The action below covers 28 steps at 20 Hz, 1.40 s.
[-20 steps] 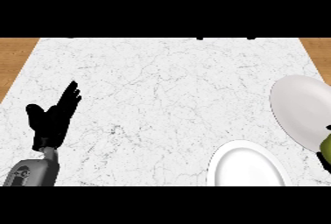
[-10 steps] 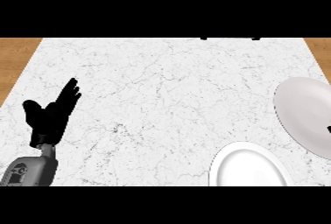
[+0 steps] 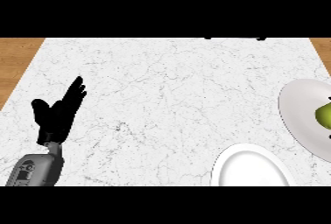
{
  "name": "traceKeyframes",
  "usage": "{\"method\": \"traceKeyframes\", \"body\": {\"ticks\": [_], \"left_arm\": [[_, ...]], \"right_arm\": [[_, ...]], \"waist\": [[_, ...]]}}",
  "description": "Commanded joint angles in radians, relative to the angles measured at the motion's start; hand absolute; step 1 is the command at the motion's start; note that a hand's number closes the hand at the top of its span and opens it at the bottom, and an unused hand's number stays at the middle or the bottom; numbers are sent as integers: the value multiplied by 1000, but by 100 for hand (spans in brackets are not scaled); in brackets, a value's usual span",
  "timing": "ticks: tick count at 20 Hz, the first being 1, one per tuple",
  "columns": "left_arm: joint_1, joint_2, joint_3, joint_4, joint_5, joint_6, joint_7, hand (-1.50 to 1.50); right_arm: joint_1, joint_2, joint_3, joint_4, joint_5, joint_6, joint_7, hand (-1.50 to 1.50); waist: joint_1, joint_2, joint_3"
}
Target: Pick the pear from the plate and place it in the plate
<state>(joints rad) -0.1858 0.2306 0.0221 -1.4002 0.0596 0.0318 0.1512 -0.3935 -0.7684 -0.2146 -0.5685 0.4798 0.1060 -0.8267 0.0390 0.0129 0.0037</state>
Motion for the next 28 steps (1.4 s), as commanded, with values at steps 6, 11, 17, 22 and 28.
{"method": "traceKeyframes", "body": {"ticks": [6,11,17,22,28], "left_arm": [[9,13,26,16,4,-13,-3,0],[15,19,36,18,20,-26,3,0],[19,3,24,7,7,-7,20,0],[32,-18,14,13,-15,13,-19,0],[-29,-8,32,25,-1,11,21,0]], "right_arm": [[-106,-22,-71,172,-58,68,-329,-150],[-148,3,-112,106,-202,316,-336,-150],[-152,-70,-128,177,-313,567,-110,-150],[-146,-87,-99,198,-350,697,-71,-150],[-90,-102,-91,176,-391,714,-137,-150]], "waist": [[-20,-5,0],[-38,-16,-3],[-41,-16,-4],[-30,-8,-1],[-36,-1,3]]}}
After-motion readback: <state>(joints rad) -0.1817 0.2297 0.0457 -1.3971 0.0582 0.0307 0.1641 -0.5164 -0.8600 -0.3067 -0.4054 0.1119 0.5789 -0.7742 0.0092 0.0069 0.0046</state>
